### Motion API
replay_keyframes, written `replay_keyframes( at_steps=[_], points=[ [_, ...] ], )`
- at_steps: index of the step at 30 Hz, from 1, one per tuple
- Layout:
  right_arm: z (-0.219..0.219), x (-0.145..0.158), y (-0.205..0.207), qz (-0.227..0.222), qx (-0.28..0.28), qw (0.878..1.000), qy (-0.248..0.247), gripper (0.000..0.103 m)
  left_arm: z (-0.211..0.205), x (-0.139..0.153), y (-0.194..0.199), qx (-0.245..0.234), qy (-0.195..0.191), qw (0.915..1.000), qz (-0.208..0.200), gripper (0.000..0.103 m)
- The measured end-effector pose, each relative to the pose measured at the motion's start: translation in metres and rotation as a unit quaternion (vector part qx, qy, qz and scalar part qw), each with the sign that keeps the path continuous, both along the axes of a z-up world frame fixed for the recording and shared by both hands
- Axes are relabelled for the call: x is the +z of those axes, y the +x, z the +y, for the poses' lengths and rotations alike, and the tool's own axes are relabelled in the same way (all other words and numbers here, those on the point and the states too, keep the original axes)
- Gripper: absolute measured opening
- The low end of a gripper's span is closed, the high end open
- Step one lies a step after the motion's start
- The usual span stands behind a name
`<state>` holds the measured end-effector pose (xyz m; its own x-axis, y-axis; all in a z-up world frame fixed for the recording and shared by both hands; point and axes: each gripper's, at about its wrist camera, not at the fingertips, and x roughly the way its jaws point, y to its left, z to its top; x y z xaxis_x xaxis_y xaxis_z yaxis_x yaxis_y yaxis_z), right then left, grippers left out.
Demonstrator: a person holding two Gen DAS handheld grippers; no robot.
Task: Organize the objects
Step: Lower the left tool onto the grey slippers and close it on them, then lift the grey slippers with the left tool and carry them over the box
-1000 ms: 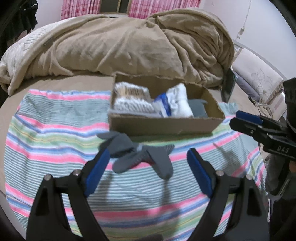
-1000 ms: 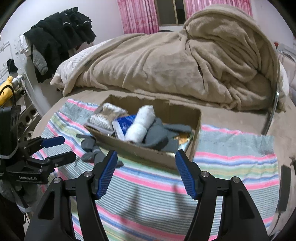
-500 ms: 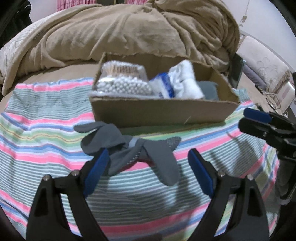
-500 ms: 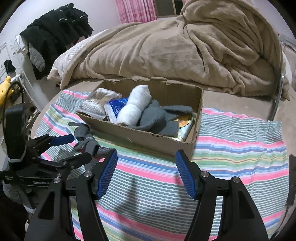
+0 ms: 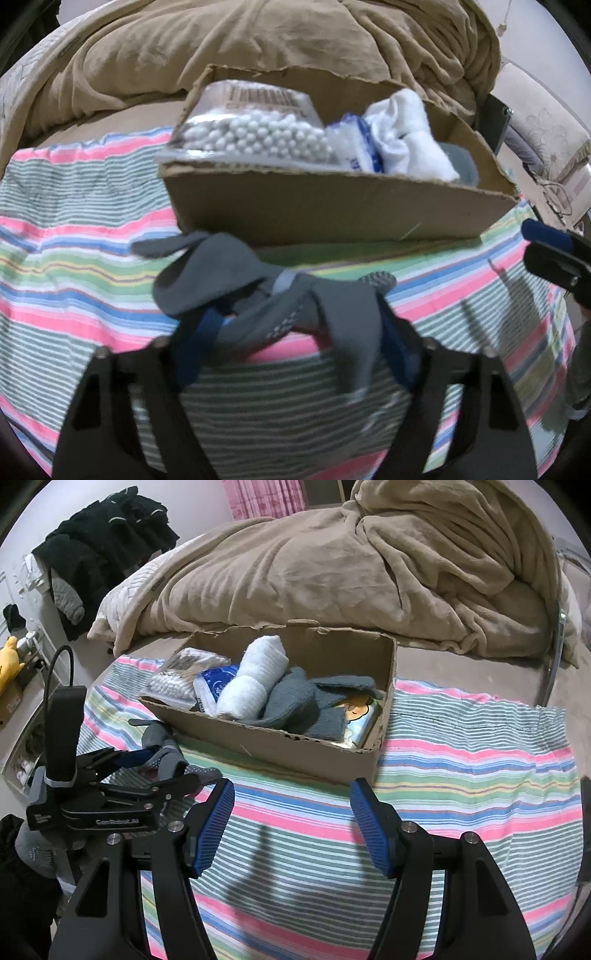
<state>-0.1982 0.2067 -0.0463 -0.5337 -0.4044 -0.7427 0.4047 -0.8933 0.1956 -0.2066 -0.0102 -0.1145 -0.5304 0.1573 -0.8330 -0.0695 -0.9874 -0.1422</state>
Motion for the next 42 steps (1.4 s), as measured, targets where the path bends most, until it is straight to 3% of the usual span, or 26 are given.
replay_keyframes(
  at_steps=[6, 9, 26, 37, 42],
  points=[
    [0.002, 0.005, 0.002, 0.003, -0.002, 1.000, -0.002, 0.068, -0.004, 0.004, 0.004, 0.002, 0.009, 0.9999, 0.010, 0.046],
    [0.005, 0.009, 0.004, 0.006, -0.003, 1.000, -0.002, 0.068, -0.002, 0.008, 0.008, 0.001, 0.008, 0.9998, 0.018, 0.043],
    [0.017, 0.031, 0.012, 0.028, -0.010, 1.000, -0.009, 0.068, 0.011, 0.068, 0.042, -0.014, 0.029, 0.9968, 0.073, 0.042],
    [0.020, 0.058, 0.015, 0.055, -0.013, 0.998, -0.014, 0.068, 0.015, 0.092, 0.034, -0.019, 0.057, 0.9943, 0.088, 0.042],
    [0.022, 0.067, 0.004, 0.063, -0.017, 0.998, -0.015, 0.068, 0.024, 0.101, 0.024, -0.030, 0.049, 0.9937, 0.097, 0.043]
  ],
)
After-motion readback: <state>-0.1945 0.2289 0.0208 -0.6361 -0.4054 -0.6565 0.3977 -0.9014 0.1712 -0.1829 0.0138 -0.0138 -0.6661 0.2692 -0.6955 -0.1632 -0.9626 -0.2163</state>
